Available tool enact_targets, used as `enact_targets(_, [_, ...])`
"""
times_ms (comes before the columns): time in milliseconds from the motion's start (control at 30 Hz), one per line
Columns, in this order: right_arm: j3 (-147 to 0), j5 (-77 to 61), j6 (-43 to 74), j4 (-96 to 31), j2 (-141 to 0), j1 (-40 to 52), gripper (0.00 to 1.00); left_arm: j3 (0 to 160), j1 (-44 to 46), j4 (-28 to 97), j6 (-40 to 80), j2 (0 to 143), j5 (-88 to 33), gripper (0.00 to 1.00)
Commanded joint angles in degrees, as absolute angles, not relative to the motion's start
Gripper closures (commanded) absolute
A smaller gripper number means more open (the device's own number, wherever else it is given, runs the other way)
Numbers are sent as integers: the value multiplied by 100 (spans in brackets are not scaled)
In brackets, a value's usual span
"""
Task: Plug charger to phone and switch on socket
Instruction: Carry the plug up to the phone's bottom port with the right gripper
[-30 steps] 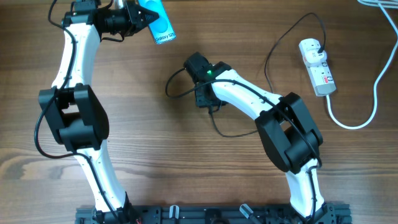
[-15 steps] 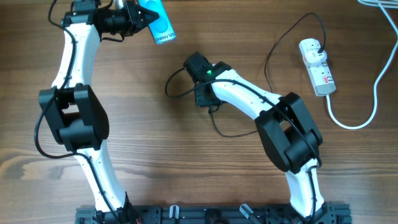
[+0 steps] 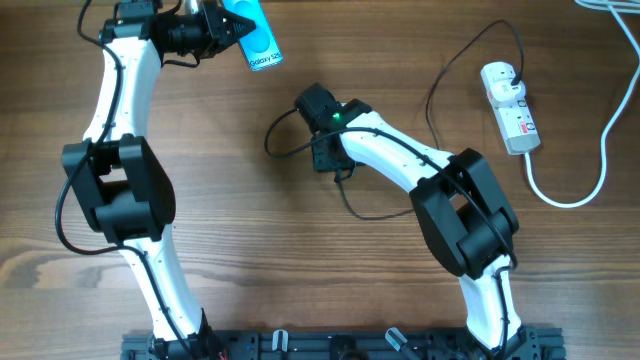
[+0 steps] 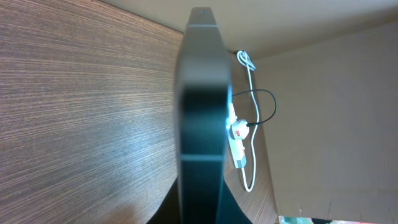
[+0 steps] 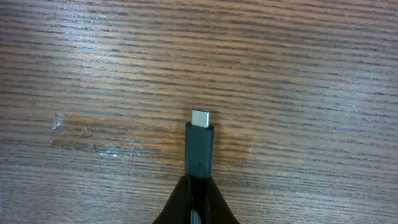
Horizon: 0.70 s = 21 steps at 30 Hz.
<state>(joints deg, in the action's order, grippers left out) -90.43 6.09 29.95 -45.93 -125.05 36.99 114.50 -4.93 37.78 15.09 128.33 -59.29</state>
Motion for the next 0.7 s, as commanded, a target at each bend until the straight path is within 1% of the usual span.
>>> enact_targets(0, [-9148,408,2934,-4565,-12586,3697,96,11542,-502,3754,1365,12663,-6193,96])
enact_targets(33, [-9227,202,2797,-4567,-12449,3673,96,11542,-504,3721,1361,12663,-6368,96])
enact_targets(100, [-9365,-283,2480,-4595,-12044,3610,96,11542,-504,3496,1028,12663,-7295,96])
enact_targets(167, [-9371,-958,1984,-4584,-11480,3570,96,11542,-504,3107,958,12663,-8128,96])
enact_targets(200, [-9371,-1260,1737,-4589,-11255,3570,96,11542,-504,3009,958,12663,-8265,96])
enact_targets(233, [-9371,-1455,1605,-4630,-10991,3579,96,11542,-502,2969,961,12663,-8294,96])
enact_targets(400, [-9371,-1382,1605,-4707,-9977,3603,96,11542,-478,2974,1050,12663,-8296,96])
enact_targets(500, [-9367,-1262,1647,-4657,-9880,3629,96,11542,-375,2965,1474,12663,-8403,96])
enact_targets(600, [-9365,-1190,1673,-4582,-9920,3653,96,11542,-233,2847,1857,12663,-8825,96])
enact_targets(667, [-9365,-1177,1697,-4473,-9922,3693,96,11542,-158,2847,1870,12663,-8820,96])
